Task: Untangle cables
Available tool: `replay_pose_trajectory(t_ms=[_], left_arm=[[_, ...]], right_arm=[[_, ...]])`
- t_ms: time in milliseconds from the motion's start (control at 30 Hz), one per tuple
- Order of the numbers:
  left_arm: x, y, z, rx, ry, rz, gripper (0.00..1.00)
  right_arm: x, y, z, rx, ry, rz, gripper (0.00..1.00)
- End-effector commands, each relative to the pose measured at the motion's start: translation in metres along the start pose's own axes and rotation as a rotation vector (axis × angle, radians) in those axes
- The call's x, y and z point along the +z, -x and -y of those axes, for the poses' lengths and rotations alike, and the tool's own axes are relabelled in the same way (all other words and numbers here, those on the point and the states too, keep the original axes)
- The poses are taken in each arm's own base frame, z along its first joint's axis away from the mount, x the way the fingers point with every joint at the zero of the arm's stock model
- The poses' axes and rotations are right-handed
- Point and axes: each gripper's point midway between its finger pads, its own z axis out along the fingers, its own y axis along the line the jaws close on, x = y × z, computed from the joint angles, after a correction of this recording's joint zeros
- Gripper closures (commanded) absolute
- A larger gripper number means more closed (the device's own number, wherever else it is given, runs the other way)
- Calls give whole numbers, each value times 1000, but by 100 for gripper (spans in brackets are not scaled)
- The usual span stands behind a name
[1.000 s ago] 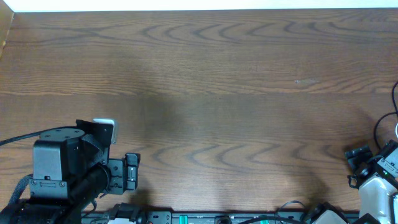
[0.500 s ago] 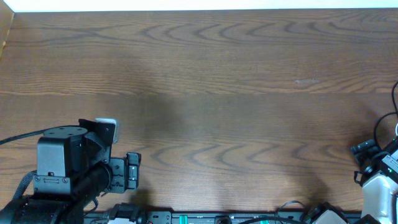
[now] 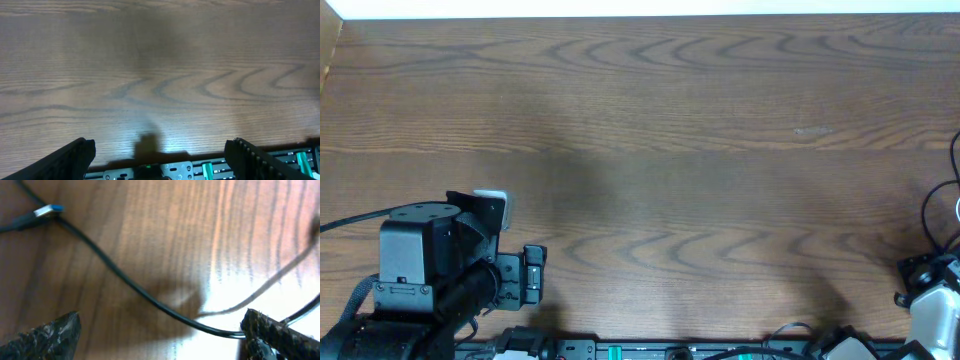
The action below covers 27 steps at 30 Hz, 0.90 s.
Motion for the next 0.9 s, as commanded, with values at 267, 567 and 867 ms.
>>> replay_pose_trajectory(t_ms=[267,567,867], left_arm=[[2,-1,1,4,-8,-7,12],[1,-5,1,2,-8,-21,12],[1,-5,1,2,-8,-22,11]], right_arm=[[19,-2,-4,31,-12,-32,1],[37,-10,-22,-1,52,-80,40],[34,-2,-53,23,215,-72,99]])
